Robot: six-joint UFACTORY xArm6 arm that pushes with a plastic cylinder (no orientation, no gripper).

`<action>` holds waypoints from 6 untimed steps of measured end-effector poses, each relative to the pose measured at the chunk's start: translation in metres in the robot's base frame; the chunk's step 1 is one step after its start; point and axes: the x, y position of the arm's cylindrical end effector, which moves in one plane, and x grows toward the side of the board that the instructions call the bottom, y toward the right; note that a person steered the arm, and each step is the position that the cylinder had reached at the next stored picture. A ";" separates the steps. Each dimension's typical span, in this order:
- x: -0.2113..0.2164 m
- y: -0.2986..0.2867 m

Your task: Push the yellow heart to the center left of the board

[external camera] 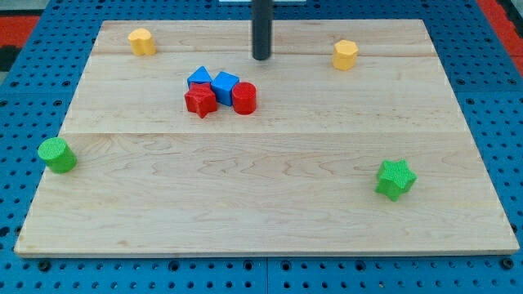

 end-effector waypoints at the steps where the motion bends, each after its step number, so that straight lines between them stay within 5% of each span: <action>1: -0.023 -0.059; 2: -0.023 -0.140; 4: -0.036 -0.185; 6: -0.002 -0.223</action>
